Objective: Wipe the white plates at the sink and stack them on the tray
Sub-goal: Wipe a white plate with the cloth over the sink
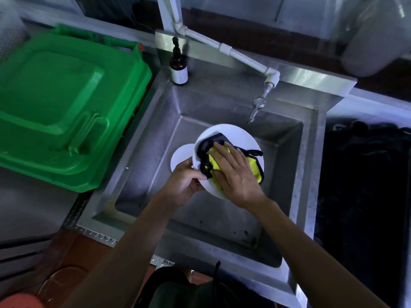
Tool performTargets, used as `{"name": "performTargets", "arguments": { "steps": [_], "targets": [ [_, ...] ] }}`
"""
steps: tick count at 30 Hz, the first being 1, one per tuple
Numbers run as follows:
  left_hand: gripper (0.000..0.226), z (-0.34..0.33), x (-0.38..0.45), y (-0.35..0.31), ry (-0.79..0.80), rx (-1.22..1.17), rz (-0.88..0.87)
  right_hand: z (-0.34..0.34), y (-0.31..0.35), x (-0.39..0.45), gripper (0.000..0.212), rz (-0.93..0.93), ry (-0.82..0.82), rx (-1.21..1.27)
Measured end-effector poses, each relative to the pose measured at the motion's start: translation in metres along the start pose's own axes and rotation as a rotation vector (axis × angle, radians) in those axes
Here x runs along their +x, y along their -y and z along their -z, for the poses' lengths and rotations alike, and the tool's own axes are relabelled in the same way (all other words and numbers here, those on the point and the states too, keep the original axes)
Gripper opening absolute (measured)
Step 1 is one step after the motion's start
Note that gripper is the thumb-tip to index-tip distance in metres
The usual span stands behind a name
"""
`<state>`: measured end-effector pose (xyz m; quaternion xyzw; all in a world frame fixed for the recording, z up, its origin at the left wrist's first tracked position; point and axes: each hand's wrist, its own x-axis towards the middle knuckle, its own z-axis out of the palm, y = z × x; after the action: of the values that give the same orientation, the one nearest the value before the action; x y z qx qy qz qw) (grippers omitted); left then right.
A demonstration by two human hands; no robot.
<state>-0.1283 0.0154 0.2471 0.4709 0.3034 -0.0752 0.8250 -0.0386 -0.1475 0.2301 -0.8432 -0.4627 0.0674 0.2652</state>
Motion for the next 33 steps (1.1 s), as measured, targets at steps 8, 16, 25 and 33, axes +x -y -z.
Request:
{"name": "performTargets", "arguments": {
  "steps": [8, 16, 25, 33],
  "targets": [
    [0.046, -0.007, -0.01, -0.001, 0.031, 0.012, 0.0, 0.015, 0.009, 0.04, 0.051, 0.05, -0.053, -0.051],
    [0.048, -0.008, -0.018, 0.005, -0.116, -0.021, -0.046, 0.026, -0.017, 0.045, 0.05, -0.135, -0.138, -0.054],
    [0.054, -0.012, -0.017, 0.012, -0.221, -0.072, -0.106, 0.015, -0.02, 0.012, 0.053, -0.357, -0.134, -0.038],
    [0.055, -0.011, -0.011, 0.012, -0.284, -0.084, -0.119, -0.008, 0.0, -0.012, 0.051, -0.451, -0.137, 0.039]
  ]
}}
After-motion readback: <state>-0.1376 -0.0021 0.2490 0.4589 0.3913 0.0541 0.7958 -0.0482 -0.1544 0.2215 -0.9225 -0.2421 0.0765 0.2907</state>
